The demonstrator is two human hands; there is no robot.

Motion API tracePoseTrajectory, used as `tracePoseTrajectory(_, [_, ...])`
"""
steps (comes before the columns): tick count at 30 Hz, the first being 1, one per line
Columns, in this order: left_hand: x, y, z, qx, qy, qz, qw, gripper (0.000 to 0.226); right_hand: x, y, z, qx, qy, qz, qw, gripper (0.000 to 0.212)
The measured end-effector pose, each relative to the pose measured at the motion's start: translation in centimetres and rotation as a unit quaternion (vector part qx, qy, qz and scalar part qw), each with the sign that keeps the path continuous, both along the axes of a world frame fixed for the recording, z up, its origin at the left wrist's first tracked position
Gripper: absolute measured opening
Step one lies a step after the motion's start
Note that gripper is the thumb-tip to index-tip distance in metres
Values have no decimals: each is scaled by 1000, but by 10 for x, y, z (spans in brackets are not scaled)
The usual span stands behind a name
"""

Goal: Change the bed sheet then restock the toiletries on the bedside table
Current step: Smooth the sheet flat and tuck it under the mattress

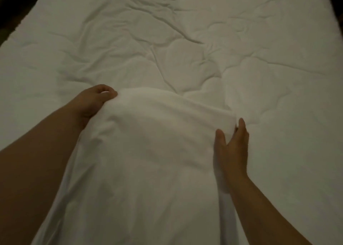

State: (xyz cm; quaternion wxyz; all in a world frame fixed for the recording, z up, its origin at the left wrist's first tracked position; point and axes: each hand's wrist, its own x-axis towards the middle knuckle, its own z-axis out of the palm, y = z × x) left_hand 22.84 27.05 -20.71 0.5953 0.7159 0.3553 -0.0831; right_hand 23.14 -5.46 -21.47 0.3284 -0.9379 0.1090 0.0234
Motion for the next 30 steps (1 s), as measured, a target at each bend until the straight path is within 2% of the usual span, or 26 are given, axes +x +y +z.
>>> tracePoseTrajectory(1, [-1, 1, -2, 27, 3, 14, 1000, 9, -9, -4, 2, 37, 17, -26, 999, 68])
tracePoseTrajectory(4, [-13, -1, -2, 102, 31, 30, 994, 41, -34, -19, 11, 108, 95, -50, 988, 53])
tracePoseTrajectory(8, [-70, -11, 17, -35, 60, -5, 998, 68, -79, -37, 17, 186, 163, -58, 967, 41])
tracePoseTrajectory(11, [-134, -12, 21, -26, 112, -25, 993, 56, -127, -50, 17, 236, 203, -70, 948, 33])
tracePoseTrajectory(13, [-168, -17, 22, -37, 127, -20, 991, 61, -155, -54, 19, 280, 222, -72, 931, 41])
tracePoseTrajectory(15, [-199, -27, 29, -37, 131, -35, 990, 69, -178, -57, 21, 307, 236, -72, 919, 68])
tracePoseTrajectory(18, [-229, -36, 30, -5, 131, -78, 988, 97, -191, -61, 24, 316, 229, -50, 919, 63])
tracePoseTrajectory(19, [-235, -39, 32, 0, 117, -82, 990, 100, -192, -63, 24, 316, 220, -41, 922, 69])
tracePoseTrajectory(21, [-242, -44, 33, 15, 87, -79, 993, 93, -191, -62, 31, 306, 197, -1, 932, 83])
tracePoseTrajectory(23, [-246, -47, 31, 66, 51, -82, 993, 88, -188, -61, 38, 288, 170, 51, 941, 86])
tracePoseTrajectory(26, [-253, -54, 31, 155, -2, -98, 983, 85, -183, -62, 39, 276, 173, 97, 940, 75])
tracePoseTrajectory(30, [-255, -62, 39, 223, -67, -149, 961, 65, -182, -62, 34, 304, 178, 74, 933, 68])
